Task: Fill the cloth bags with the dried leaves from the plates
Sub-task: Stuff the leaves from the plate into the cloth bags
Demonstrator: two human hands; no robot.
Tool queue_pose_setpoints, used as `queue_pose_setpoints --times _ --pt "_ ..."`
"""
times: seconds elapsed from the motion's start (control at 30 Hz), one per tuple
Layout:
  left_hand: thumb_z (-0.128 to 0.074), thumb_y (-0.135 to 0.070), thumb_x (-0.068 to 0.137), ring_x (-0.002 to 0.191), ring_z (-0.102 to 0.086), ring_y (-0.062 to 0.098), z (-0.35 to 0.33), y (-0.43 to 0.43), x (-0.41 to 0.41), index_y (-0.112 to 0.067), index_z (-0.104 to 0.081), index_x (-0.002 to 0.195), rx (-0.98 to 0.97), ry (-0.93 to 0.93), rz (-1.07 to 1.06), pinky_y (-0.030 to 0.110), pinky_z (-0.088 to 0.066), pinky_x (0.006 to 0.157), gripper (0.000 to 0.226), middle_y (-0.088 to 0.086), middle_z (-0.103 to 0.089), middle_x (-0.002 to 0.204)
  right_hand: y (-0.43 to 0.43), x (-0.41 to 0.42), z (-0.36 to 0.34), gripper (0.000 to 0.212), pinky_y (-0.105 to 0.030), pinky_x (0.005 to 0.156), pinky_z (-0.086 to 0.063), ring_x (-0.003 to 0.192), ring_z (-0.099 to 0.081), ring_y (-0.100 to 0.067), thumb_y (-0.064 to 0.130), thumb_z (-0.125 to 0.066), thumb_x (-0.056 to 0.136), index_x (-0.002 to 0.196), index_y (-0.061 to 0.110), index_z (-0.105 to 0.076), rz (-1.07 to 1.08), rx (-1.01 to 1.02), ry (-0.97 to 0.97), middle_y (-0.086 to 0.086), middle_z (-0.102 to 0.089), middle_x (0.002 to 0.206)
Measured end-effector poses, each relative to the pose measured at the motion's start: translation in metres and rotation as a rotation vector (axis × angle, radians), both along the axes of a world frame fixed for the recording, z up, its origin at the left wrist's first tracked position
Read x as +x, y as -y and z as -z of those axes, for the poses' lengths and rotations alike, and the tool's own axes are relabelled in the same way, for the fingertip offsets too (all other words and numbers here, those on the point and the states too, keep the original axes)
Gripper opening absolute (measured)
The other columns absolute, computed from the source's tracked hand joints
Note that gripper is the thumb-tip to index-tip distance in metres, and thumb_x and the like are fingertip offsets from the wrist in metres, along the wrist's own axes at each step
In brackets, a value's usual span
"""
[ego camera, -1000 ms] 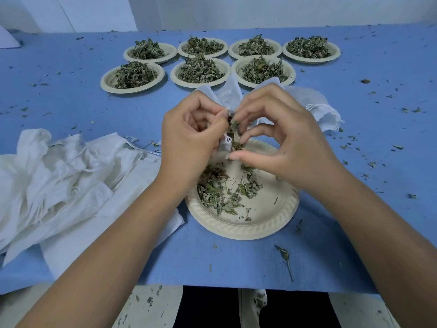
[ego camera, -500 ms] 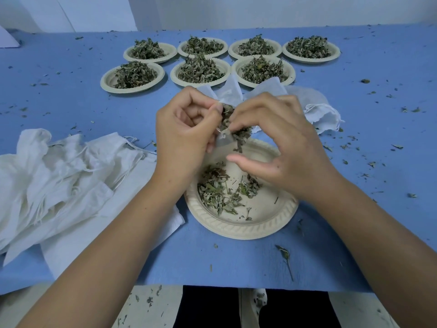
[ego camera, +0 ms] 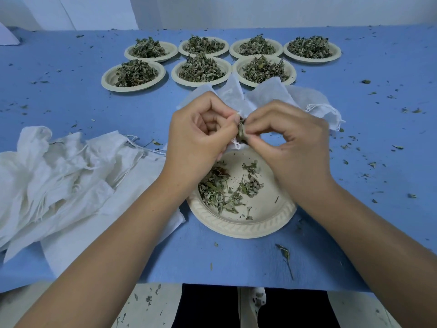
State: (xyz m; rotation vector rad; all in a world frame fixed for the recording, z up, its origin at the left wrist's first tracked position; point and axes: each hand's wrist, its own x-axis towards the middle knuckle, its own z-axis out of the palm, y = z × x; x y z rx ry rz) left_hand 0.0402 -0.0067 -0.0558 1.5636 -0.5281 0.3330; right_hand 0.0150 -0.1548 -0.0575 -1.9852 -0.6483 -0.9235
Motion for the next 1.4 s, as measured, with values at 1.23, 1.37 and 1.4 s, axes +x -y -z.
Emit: queue_pose_setpoints --times 1.23,1.37,1.4 --pt "-0.063 0.001 0.088 0.036 -0.046 0.002 -0.006 -0.001 -0.003 -0.017 -0.056 0.074 -0.037 0.029 -0.037 0.014 -0.037 0.038 0.025 -0.009 -0.057 0.053 0.003 -0.006 -0.009 0.015 -0.006 0.101 -0.020 0.082 -0.060 -0.030 0.012 -0.046 0.092 0.092 0.001 -0.057 -0.010 -0.473 -0.051 -0.003 -0.064 0.073" --pt "-0.063 0.001 0.089 0.035 -0.044 0.004 -0.005 -0.002 -0.004 -0.017 -0.056 0.073 -0.053 0.019 0.011 0.015 -0.036 0.036 0.024 -0.005 -0.056 0.051 0.008 -0.004 -0.012 0.029 -0.037 0.102 -0.042 0.071 -0.066 -0.024 0.006 -0.043 0.089 0.080 -0.003 -0.069 0.052 -0.339 0.181 -0.011 -0.071 0.078" --pt "-0.063 0.001 0.089 0.035 -0.043 0.005 -0.005 -0.002 -0.005 -0.015 -0.056 0.074 -0.034 0.018 0.041 0.015 -0.035 0.035 0.023 0.001 -0.055 0.051 0.006 -0.003 -0.009 0.030 -0.040 0.106 -0.039 0.076 -0.066 -0.020 0.009 -0.043 0.091 0.083 -0.003 -0.070 0.024 -0.395 0.127 -0.008 -0.070 0.082"
